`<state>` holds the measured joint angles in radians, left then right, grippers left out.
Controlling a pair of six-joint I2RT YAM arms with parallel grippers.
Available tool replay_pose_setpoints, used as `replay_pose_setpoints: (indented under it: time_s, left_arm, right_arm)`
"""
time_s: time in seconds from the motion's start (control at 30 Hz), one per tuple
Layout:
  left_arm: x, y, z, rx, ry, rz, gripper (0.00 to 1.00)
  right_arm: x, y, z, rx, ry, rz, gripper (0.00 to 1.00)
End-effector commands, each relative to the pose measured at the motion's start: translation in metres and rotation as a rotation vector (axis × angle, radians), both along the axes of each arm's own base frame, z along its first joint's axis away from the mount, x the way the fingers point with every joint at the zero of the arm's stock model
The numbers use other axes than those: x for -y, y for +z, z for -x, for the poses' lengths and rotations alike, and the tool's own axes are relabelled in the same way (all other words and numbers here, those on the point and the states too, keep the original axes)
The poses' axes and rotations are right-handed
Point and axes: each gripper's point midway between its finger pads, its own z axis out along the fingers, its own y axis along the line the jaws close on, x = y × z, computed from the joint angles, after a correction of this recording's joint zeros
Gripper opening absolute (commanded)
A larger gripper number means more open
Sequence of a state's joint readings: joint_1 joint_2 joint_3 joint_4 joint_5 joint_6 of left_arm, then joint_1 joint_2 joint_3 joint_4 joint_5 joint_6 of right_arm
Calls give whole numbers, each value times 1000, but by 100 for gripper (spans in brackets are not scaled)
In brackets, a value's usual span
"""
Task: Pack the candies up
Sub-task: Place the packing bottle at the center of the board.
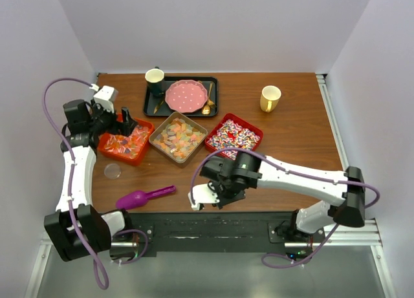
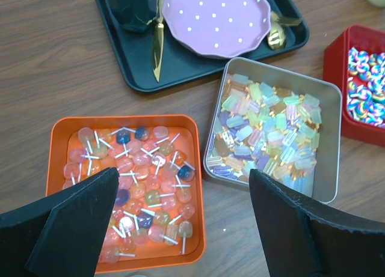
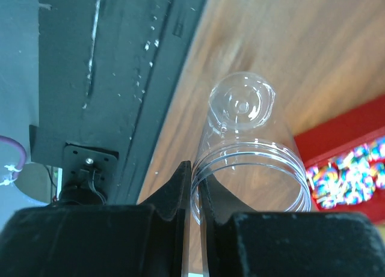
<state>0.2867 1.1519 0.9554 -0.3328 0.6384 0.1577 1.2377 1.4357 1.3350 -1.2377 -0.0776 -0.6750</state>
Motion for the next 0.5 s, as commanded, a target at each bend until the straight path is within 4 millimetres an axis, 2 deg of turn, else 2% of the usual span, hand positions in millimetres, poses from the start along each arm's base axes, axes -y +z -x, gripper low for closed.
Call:
replay_pose_setpoints:
  time_s: [0.0, 0.1, 0.23, 0.3, 0.4, 0.47]
  left_arm:
    - [-2, 1, 11, 22, -35, -80, 95]
    - [4, 0, 22, 33, -84, -108, 95]
    - [24, -18, 49, 10, -254, -140, 100]
    - [34, -33, 70, -23, -369, -164, 100]
    - [42, -55, 100, -66, -517, -215, 100]
    - [43, -69, 121, -107, -613, -271, 100]
  right_arm:
    - [-25, 1, -6, 16, 26, -41, 2]
    - [-29, -10, -11, 31, 28, -23, 1]
    - [-27, -24, -11, 25, 35, 2, 0]
    - [-25, -25, -11, 27, 37, -7, 0]
    - [-25, -25, -10, 26, 22, -18, 8]
    - [-25, -23, -11, 27, 7, -21, 21]
